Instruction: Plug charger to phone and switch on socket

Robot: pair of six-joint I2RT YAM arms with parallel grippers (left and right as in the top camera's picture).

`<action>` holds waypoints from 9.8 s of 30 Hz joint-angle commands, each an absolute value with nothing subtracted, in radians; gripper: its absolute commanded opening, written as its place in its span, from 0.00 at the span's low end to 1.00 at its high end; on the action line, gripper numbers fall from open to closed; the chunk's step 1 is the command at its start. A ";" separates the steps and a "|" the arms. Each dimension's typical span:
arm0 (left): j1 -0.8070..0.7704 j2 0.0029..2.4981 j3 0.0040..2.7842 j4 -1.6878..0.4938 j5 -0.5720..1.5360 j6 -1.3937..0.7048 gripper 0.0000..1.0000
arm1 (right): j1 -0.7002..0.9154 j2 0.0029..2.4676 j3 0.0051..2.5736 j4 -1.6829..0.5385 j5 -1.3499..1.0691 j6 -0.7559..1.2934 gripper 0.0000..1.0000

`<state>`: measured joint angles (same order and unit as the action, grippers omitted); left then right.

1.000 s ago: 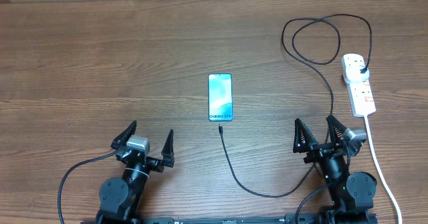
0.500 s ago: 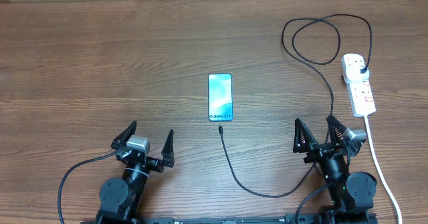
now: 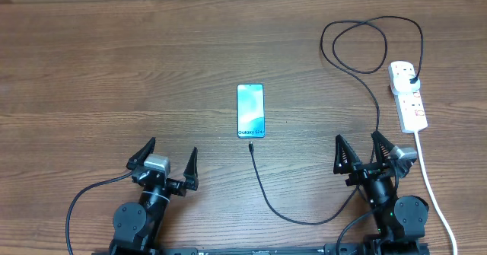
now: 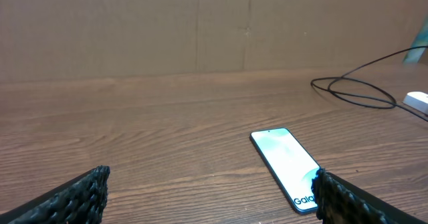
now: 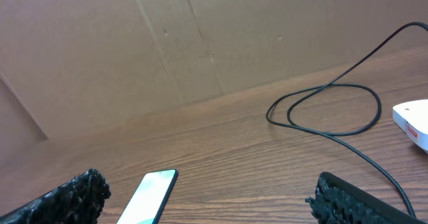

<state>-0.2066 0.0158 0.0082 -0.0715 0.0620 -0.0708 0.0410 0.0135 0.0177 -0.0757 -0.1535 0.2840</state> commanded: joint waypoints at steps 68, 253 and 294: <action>-0.202 0.758 1.359 -0.786 0.265 -0.199 1.00 | 0.045 0.003 0.008 -0.070 -0.159 0.284 1.00; -0.538 2.353 1.814 -1.061 0.188 -0.599 1.00 | 0.045 0.003 0.008 -0.070 -0.159 0.284 1.00; -0.539 2.366 1.813 -1.032 -0.052 -0.572 0.87 | 0.045 0.003 0.008 -0.070 -0.159 0.284 1.00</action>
